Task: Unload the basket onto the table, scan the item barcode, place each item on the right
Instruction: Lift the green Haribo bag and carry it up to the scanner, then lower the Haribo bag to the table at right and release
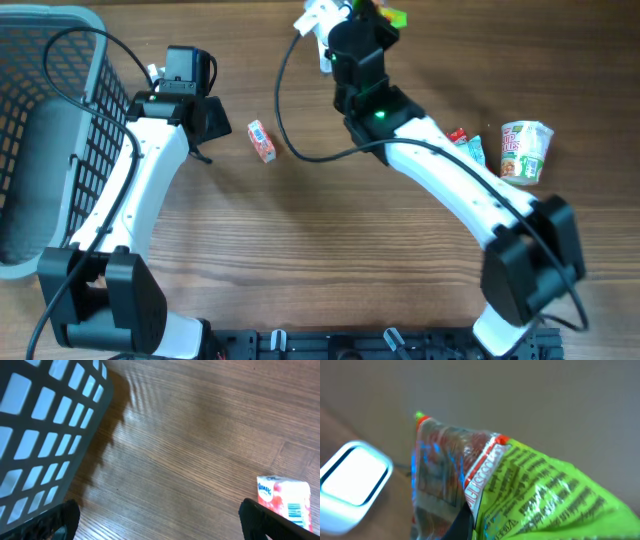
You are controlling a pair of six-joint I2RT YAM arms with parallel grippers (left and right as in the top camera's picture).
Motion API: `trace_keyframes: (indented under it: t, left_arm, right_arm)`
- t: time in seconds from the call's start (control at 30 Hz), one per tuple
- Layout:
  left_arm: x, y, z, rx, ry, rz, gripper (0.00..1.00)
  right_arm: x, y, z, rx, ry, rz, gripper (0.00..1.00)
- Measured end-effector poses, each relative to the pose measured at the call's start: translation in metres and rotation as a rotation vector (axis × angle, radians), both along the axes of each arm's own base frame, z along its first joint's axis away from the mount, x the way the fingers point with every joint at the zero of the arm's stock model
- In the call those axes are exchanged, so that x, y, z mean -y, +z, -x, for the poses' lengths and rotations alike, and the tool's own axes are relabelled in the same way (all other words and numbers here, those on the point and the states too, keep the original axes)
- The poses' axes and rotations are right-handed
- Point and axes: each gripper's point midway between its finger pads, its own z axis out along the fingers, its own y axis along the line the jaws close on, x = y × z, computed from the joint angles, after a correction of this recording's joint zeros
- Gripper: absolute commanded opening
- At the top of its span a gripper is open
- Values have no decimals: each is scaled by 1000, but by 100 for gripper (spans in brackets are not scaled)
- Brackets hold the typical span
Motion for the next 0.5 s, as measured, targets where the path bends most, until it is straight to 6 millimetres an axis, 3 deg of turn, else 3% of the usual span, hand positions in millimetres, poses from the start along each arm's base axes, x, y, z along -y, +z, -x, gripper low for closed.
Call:
trace_keyframes:
  t: [0.1,0.33,0.5]
  left_arm:
    - [0,0,0,0,0,0,100]
    - [0,0,0,0,0,0,100]
    - [0,0,0,0,0,0,100]
  right_arm:
    - [-9,-7,-15,77,-6,19,4]
    - [-29,-69,-42,159,12,42,4]
    - [-25,-83,-51,189,23,34,4]
